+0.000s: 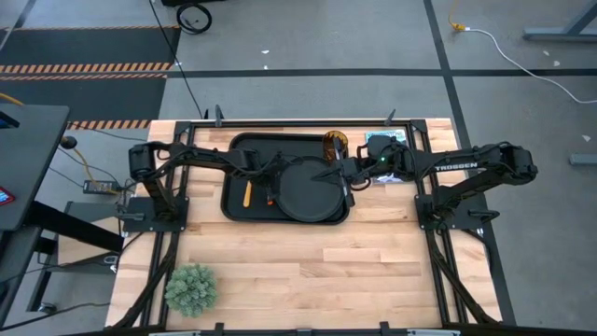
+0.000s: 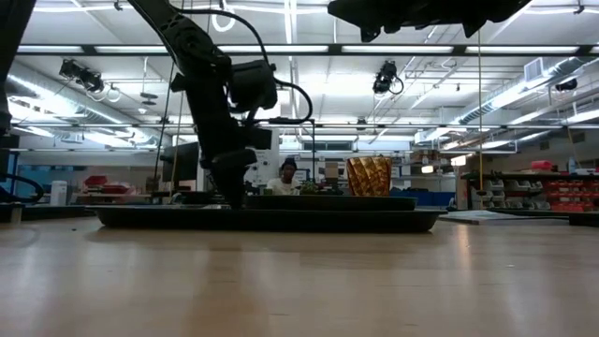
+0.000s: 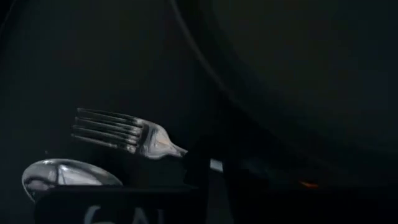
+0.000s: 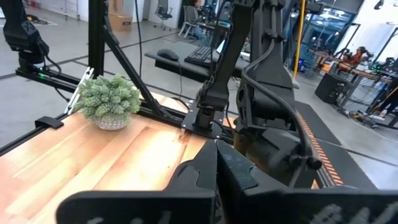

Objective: Pick and place plate/cup/fork/spoon on tray
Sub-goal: Adjust the orange fork

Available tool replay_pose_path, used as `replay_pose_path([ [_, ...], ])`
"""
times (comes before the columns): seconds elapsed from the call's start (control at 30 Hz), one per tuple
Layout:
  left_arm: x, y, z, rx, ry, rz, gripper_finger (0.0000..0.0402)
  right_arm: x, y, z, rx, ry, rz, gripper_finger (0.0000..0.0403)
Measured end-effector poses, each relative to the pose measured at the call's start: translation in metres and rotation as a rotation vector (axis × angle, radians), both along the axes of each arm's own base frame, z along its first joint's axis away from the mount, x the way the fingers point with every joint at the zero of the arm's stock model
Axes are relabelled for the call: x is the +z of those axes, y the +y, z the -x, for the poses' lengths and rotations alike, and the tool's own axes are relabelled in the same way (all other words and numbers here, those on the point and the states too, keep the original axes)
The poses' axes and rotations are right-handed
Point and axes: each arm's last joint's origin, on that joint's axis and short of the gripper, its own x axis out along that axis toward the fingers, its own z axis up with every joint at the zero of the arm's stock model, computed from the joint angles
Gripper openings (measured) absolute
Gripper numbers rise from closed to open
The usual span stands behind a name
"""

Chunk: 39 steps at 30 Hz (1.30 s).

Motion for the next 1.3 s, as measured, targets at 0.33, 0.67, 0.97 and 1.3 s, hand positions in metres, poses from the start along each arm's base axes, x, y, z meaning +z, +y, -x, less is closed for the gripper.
replay_pose_path([
  [0.33, -0.003, 0.0, 0.0, -0.003, 0.011, 0.001, 0.0047, 0.0, 0.003, 0.0, 0.003, -0.003, 0.004, 0.0005],
  [0.67, -0.004, 0.0, 0.001, -0.009, 0.032, 0.005, 0.0047, 0.0, 0.003, 0.0, 0.005, 0.0, 0.003, 0.0005],
  [0.97, -0.004, -0.001, 0.002, -0.032, 0.051, 0.003, 0.0047, 0.0, 0.003, 0.0, 0.005, 0.0, 0.003, 0.0005],
  [1.3, -0.004, -0.01, 0.0, -0.145, 0.049, 0.05, 0.0047, 0.0, 0.003, 0.0, 0.005, 0.003, 0.003, 0.0005],
])
